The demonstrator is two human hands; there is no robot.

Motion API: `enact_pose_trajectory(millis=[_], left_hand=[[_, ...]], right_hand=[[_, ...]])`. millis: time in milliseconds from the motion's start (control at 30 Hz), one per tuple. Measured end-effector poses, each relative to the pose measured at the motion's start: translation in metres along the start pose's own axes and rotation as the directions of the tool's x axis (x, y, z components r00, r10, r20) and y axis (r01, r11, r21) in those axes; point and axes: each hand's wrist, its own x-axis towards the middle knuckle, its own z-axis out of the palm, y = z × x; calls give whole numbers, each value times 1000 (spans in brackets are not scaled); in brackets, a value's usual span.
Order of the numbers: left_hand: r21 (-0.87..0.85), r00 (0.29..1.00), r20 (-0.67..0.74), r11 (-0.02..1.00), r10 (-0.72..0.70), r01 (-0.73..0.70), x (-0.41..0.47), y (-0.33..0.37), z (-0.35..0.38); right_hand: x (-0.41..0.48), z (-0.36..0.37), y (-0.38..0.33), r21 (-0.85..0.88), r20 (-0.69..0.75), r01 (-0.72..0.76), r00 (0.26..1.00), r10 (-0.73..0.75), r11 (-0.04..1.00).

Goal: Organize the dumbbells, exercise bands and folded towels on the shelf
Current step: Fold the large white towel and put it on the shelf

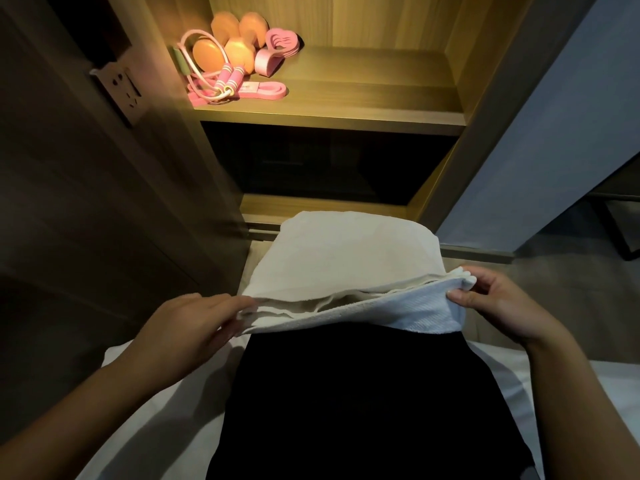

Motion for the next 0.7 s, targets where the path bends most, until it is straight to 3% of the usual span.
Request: enact_pose_trajectory(millis=[200,267,500,600,667,700], left_hand=[[102,987,-7,982,-161,161,14,10,4],[102,987,-59,983,-149,154,17,12,3],[-236,956,-144,947,-254,216,12,0,1],[-457,938,-159,865,-307,205,14,-3,-1],[-472,938,-114,849,-326,238,13,-7,0],[-386,950,-113,894,-290,227,11,-9,2]], right_hand=[[-1,2,-3,-24,3,11,1000,-11,1000],[-1,-1,0,-12,-14,4,1000,-4,1000],[-5,-2,8,82,2,48,999,-48,996],[-8,-3,8,68,-35,100,995,-98,993],[-7,-1,8,49,-30,114,993,-113,992],[-6,0,7,46,-13,118,993,-117,992]])
